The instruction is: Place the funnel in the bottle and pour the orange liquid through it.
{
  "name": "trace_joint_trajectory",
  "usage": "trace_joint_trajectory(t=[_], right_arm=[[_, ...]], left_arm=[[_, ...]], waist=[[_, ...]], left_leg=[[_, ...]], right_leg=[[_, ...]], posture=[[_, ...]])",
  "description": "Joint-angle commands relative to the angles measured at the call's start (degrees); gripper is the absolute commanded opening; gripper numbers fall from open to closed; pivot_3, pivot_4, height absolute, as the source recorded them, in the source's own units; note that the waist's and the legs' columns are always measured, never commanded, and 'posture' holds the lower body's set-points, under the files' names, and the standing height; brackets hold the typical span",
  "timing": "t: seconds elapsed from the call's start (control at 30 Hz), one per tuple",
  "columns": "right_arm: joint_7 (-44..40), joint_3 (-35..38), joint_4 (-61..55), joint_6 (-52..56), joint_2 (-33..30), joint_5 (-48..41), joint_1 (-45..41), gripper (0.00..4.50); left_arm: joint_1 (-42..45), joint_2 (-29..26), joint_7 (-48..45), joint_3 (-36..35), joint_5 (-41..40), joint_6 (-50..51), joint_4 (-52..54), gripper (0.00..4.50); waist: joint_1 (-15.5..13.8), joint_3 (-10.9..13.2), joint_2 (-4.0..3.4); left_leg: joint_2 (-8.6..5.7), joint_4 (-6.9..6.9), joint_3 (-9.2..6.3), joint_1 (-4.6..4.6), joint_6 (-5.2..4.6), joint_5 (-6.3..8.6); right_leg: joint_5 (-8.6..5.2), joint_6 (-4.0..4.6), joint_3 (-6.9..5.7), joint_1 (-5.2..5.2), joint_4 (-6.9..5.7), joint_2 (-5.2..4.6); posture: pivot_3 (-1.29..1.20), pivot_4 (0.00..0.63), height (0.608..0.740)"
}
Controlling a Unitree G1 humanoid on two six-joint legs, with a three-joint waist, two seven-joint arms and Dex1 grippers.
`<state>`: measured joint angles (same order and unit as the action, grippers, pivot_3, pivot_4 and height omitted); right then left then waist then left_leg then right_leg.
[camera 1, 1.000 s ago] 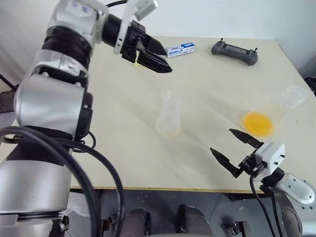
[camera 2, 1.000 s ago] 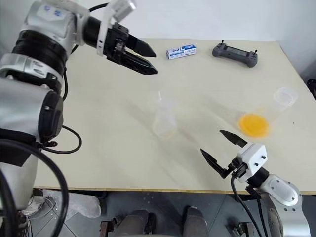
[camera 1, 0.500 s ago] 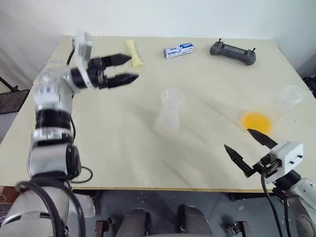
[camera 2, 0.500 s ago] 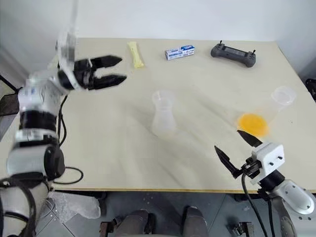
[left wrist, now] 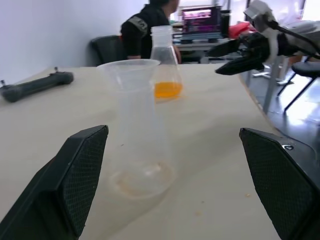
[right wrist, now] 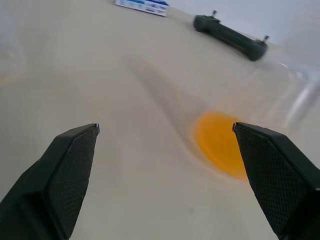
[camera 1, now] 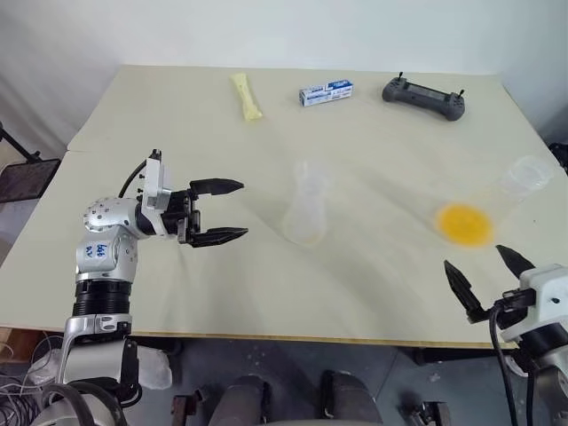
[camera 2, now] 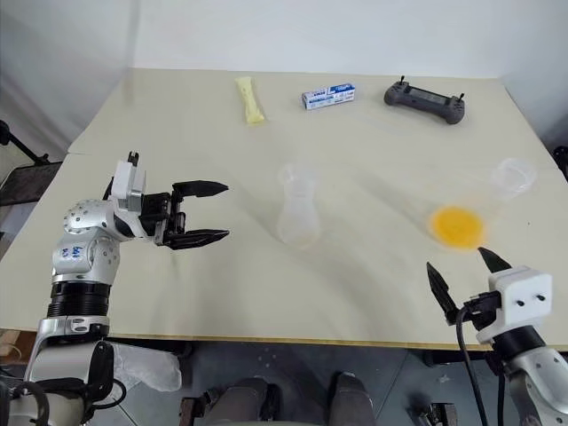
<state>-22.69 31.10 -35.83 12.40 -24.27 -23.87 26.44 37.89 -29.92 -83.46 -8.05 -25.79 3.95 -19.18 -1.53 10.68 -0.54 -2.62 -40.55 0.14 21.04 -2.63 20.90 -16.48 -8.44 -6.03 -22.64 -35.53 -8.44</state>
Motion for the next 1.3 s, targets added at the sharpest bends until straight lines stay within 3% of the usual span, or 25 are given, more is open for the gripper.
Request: trace_joint_trajectory(t=[0.03, 0.2, 0.67, 1.17, 1.3], right_arm=[[3.0, 3.4, -1.6, -0.7, 0.6, 1.4, -0.4, 4.50], [4.0, 3.8, 1.7, 1.2, -1.8, 1.9, -5.3, 4.50], [3.5, 1.5, 21.0, 6.6, -12.2, 2.3, -30.5, 4.50], [3.3, -2.7, 36.3, 4.0, -12.5, 4.4, -45.5, 4.50], [4.3, -2.1, 35.3, 4.8, -12.0, 3.9, -45.9, 3.59]], left_arm=[[1.6, 0.0, -0.6, 1.6, 0.8, -1.9, -2.2, 4.48], [2.2, 1.0, 0.8, 1.8, -0.4, -2.1, -2.3, 4.48], [-1.7, -1.1, 1.5, 0.2, -1.9, -1.6, 2.0, 4.48], [-5.1, -2.7, 5.3, -0.9, -3.3, 0.3, 7.2, 4.48], [-5.0, -2.9, 5.5, -0.9, -3.3, 0.3, 7.2, 4.50]], waist=[[0.2, 0.0, 0.00], [0.3, 0.0, 0.00], [0.4, 0.0, -0.01], [0.6, 0.0, -0.03], [0.6, 0.0, -0.03]], left_leg=[[0.00, 0.00, 0.05, 0.00, 0.00, 0.00], [0.06, 0.00, 0.13, -0.05, -0.02, 0.01], [0.02, 0.04, 0.11, -0.01, -0.07, -0.01], [0.04, 0.05, 0.12, 0.03, -0.06, -0.02], [0.05, 0.07, 0.11, 0.04, -0.06, -0.02]], right_leg=[[0.00, 0.00, 0.01, 0.00, 0.01, 0.00], [0.00, 0.00, 0.07, -0.01, 0.01, 0.04], [-0.01, 0.01, 0.06, -0.03, 0.04, -0.02], [-0.01, 0.01, 0.05, -0.04, 0.10, -0.03], [-0.01, 0.01, 0.03, -0.04, 0.10, -0.02]], posture=[[0.00, 0.150, 0.740], [0.00, 0.150, 0.740], [0.00, 0.150, 0.740], [0.00, 0.150, 0.740], [0.00, 0.150, 0.740]])
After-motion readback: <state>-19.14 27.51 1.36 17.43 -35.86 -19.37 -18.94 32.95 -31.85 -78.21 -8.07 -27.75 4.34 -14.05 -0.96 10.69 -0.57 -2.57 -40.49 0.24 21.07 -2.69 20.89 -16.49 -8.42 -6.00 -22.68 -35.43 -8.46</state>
